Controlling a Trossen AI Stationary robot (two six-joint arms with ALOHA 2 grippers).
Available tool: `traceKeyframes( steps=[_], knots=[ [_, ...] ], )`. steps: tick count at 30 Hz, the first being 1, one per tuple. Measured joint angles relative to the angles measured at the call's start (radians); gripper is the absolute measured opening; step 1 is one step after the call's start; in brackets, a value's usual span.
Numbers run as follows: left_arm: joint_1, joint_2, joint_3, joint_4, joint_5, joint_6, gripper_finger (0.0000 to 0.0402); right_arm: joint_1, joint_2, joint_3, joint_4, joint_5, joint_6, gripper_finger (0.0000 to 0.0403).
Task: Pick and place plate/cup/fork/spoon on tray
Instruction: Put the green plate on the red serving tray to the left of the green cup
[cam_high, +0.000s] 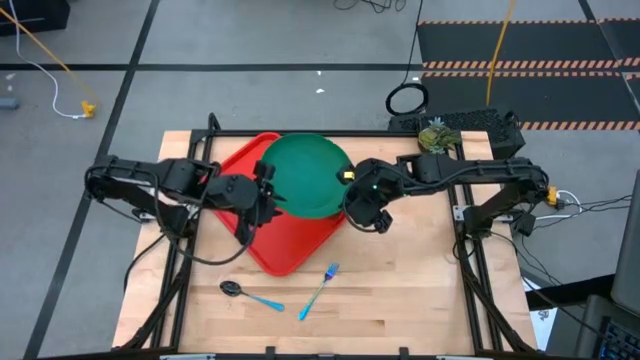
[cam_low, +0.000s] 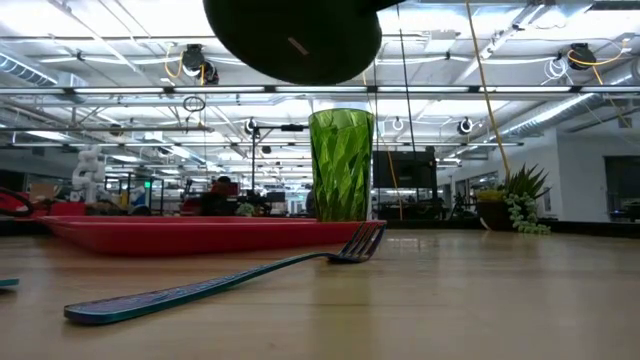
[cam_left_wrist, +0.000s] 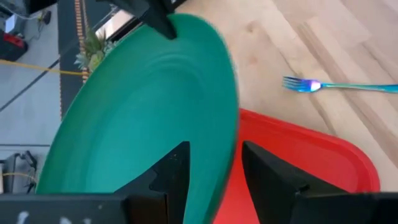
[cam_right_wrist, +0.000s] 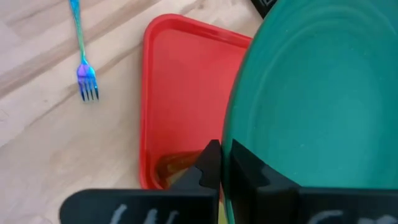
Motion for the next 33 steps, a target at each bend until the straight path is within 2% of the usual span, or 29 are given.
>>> traceKeyframes(
  steps=[5, 12, 19, 23, 29, 33],
  knots=[
    [0.014, -0.001, 0.000, -0.040, -0.003, -0.001, 0.0135, 0.002, 0.000, 0.000, -0.002, 0.000, 0.001, 0.0000],
    [0.033, -0.001, 0.000, -0.093, 0.011, 0.002, 0.0072, 0.007, 0.000, 0.000, 0.006, 0.003, 0.005, 0.0000],
    [0.033, 0.000, 0.000, -0.108, 0.122, 0.062, 0.0016, 0.008, 0.000, 0.000, 0.027, 0.003, -0.019, 0.0004],
    [0.030, 0.000, 0.000, -0.124, 0.128, 0.059, 0.0009, 0.008, -0.001, 0.000, 0.071, 0.009, -0.020, 0.0032],
    [0.030, -0.001, 0.000, -0.123, 0.103, 0.005, 0.0008, 0.022, -0.001, 0.000, 0.145, 0.009, -0.010, 0.0101],
    [0.029, -0.001, 0.000, -0.144, 0.053, -0.068, 0.0008, 0.049, -0.001, 0.000, 0.174, 0.100, 0.021, 0.0141]
  ],
)
